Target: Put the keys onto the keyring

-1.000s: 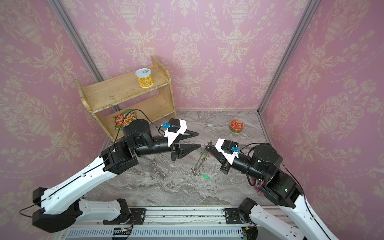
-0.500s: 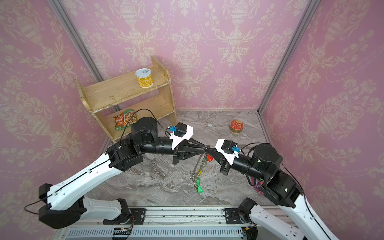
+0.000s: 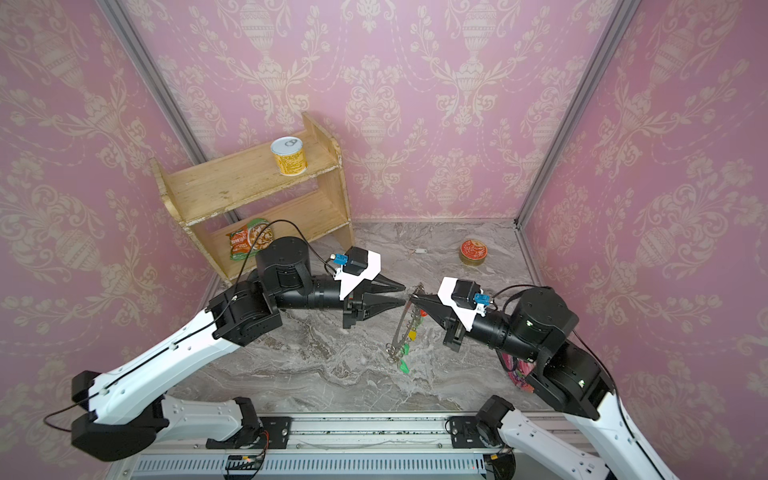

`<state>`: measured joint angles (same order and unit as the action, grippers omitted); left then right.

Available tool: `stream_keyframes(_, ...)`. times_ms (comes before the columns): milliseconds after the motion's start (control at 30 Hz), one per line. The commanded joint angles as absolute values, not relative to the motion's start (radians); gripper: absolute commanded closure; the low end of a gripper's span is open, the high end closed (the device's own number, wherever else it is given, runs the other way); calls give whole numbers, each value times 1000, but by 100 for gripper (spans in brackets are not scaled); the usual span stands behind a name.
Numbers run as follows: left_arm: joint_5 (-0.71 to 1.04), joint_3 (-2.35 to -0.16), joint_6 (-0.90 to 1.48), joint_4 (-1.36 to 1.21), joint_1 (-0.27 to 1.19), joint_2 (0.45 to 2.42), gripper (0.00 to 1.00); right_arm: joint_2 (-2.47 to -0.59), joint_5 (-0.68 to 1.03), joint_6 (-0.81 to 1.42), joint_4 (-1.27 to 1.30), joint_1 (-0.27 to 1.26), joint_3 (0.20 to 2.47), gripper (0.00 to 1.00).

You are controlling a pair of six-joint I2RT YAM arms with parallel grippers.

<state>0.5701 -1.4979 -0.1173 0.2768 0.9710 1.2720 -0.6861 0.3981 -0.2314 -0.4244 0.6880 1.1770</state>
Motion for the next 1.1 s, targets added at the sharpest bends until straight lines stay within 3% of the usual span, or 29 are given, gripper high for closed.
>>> stream_keyframes(0, 557, -1491, -132, 261, 966, 1270, 69, -690, 431, -209, -367, 693, 1216, 100)
stream_keyframes(933, 697, -1513, -82, 187, 999, 1324, 91, -707, 434, -204, -362, 692, 1216, 100)
stream_keyframes(1067, 707, -1505, -84, 164, 1007, 1324, 99, -713, 433, -202, -364, 693, 1218, 100)
